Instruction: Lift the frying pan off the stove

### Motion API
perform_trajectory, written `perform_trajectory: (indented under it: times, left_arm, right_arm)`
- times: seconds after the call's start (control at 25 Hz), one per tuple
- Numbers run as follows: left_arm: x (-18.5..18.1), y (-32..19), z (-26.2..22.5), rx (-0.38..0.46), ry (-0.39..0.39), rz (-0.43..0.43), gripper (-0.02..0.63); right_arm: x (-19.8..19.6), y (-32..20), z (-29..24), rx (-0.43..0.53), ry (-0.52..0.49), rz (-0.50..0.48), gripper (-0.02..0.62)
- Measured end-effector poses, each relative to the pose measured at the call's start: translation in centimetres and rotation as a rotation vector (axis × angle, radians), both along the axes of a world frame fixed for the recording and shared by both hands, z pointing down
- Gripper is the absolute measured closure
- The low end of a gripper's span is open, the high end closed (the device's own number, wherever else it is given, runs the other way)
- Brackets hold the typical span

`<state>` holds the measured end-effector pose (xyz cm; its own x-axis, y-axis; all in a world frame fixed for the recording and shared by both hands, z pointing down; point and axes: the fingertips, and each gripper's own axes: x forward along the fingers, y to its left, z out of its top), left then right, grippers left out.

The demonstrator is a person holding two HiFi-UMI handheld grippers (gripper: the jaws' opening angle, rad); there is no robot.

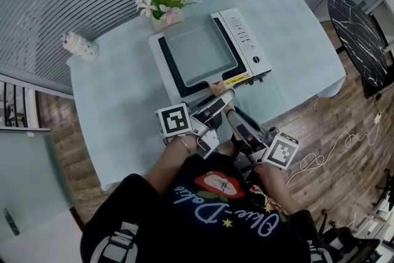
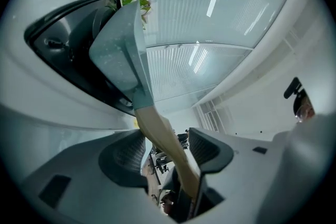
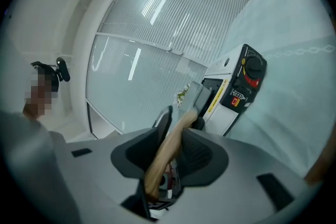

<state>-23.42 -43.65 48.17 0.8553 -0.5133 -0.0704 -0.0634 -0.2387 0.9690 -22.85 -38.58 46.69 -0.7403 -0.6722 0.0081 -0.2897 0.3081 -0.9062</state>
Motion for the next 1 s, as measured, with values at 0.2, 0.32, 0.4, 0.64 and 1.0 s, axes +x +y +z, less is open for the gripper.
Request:
perform_trajectory:
  times: [0.2,0.32,0.4,0.64,1.0]
  left_arm:
    - [0.3,0.3,0.2,-0.087,0.056,0.021,0.427]
    - [0.4,0.3,0.2,-0.087,0.025,0.036,0.437]
    - [0.6,0.3,0.3,-0.077,-0.004,0.048,0.437]
    - [0.6,0.7,0.0,-0.062,-0.028,0.06,0.437]
    - [0.4,1.3,-0.9,-0.024,-0.067,0.076,0.436]
  right_arm:
    - [-0.2,0.1,0.0,-0.007,-0.01,-0.011,0.47]
    - [-0.1,0.1,0.0,-0.016,-0.019,0.003,0.472]
    - [0.1,0.1,-0.1,-0.016,-0.023,0.013,0.472]
    - [0.1,0.4,-0.4,-0.005,-0.027,0.026,0.472]
    - [-0.2,1.0,-1.3,0.022,-0.052,0.034,0.474]
